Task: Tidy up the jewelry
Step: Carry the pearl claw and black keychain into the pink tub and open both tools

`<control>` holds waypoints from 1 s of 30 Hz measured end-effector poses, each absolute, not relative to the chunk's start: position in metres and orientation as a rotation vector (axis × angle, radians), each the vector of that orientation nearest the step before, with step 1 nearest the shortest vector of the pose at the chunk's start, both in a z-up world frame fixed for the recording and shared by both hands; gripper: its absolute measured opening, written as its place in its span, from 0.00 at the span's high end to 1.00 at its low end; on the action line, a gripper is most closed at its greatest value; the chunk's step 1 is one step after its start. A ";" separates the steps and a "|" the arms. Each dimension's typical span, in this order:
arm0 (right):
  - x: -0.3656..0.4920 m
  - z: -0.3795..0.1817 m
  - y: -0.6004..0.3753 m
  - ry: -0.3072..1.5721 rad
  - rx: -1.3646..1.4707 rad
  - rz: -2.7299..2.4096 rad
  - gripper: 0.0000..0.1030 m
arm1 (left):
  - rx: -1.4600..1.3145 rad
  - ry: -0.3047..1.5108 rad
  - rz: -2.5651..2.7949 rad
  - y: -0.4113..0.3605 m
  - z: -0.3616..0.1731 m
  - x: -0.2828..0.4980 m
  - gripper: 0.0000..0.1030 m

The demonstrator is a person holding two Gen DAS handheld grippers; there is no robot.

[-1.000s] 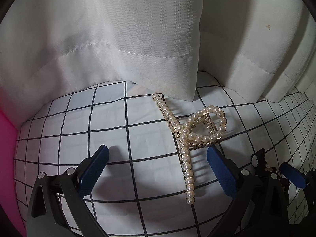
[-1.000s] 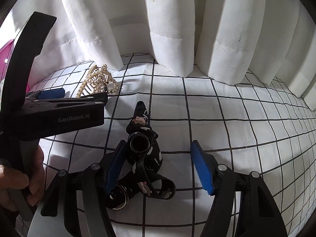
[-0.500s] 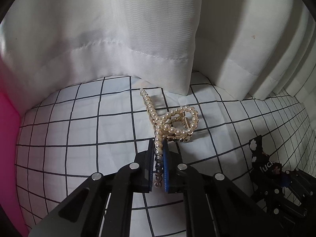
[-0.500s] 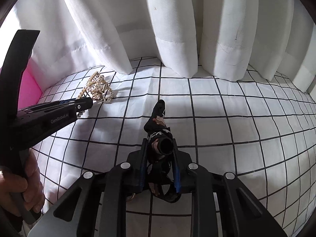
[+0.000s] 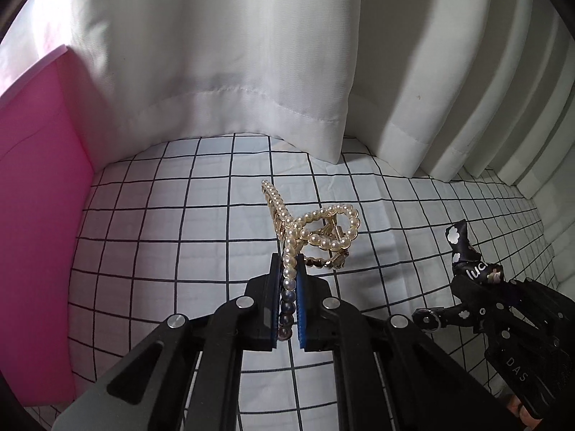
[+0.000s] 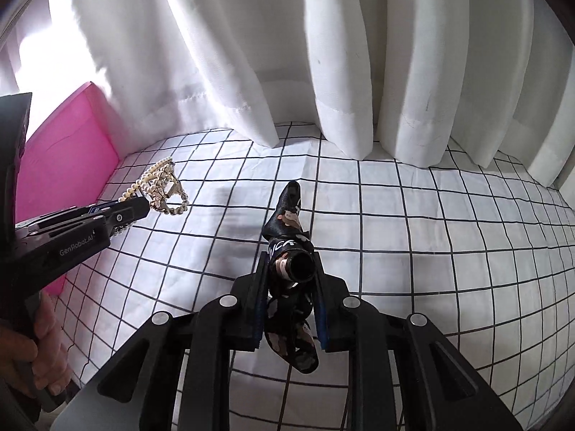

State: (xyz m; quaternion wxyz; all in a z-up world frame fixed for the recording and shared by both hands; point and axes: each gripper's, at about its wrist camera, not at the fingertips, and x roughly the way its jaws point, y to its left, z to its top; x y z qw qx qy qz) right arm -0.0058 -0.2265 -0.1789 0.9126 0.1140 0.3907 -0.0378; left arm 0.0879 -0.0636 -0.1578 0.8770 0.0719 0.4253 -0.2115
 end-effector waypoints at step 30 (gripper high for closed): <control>0.011 0.011 -0.050 0.509 -0.015 0.408 0.79 | -0.058 0.622 -0.049 0.145 0.009 0.015 0.92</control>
